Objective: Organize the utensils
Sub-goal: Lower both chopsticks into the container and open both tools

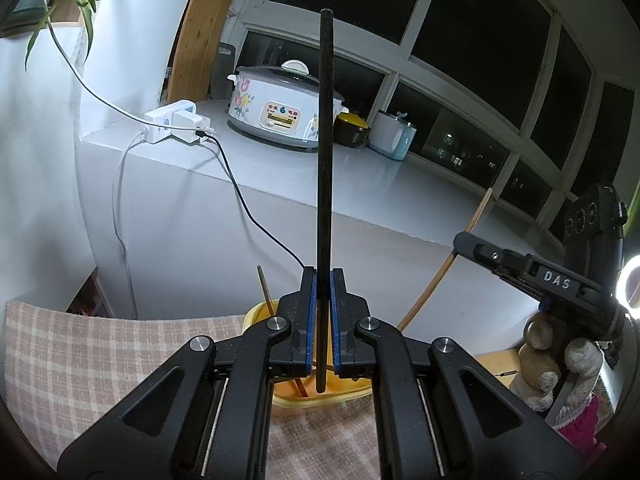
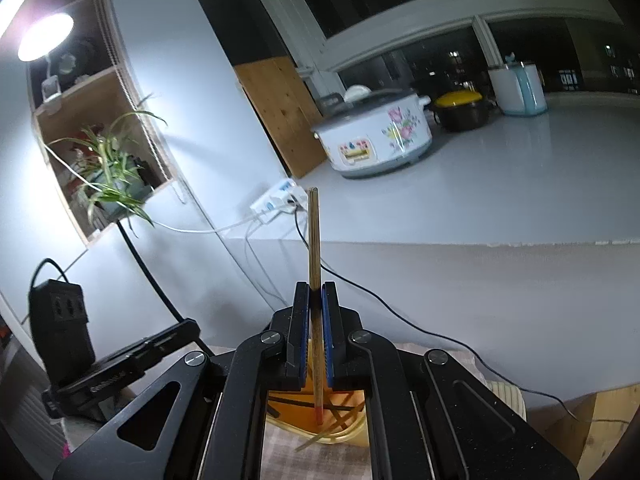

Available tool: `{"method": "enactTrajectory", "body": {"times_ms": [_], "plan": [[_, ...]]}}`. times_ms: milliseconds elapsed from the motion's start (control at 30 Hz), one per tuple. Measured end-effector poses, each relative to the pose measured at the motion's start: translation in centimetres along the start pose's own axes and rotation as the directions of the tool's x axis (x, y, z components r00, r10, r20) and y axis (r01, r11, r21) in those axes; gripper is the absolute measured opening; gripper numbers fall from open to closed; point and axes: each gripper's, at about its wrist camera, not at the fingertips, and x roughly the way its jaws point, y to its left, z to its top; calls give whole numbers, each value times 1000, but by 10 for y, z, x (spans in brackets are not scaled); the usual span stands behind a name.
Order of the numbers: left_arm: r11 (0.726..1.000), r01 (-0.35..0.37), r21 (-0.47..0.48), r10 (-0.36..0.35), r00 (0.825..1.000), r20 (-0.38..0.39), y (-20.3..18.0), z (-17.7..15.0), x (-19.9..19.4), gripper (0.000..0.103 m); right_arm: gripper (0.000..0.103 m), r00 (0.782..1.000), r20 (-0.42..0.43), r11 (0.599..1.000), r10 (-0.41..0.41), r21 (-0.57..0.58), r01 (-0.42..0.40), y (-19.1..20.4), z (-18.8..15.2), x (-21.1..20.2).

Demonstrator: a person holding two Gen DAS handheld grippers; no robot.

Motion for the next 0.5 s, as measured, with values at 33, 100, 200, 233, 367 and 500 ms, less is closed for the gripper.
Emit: {"method": "enactTrajectory", "body": {"times_ms": [33, 100, 200, 233, 367, 500], "plan": [[1000, -1, -1, 1, 1000, -2, 0, 0, 1, 4, 5, 1000, -6, 1000, -2, 4, 2, -3, -2, 2], [1000, -1, -3, 1, 1000, -5, -1, -2, 4, 4, 5, 1000, -19, 1000, -6, 8, 6, -7, -4, 6], [1000, -2, -6, 2, 1000, -6, -2, -4, 6, 4, 5, 999, -40, 1000, -12, 14, 13, -12, -8, 12], [1000, -4, -6, 4, 1000, -8, -3, -5, 8, 4, 5, 999, -49, 1000, -14, 15, 14, -13, -9, 14], [1000, -4, -8, 4, 1000, -18, -4, -8, 14, 4, 5, 997, -77, 1000, -18, 14, 20, -15, -15, 23], [1000, -4, -7, 4, 999, -31, -4, -13, 18, 4, 5, 994, -110, 1000, -18, 20, 20, -19, -23, 33]]}}
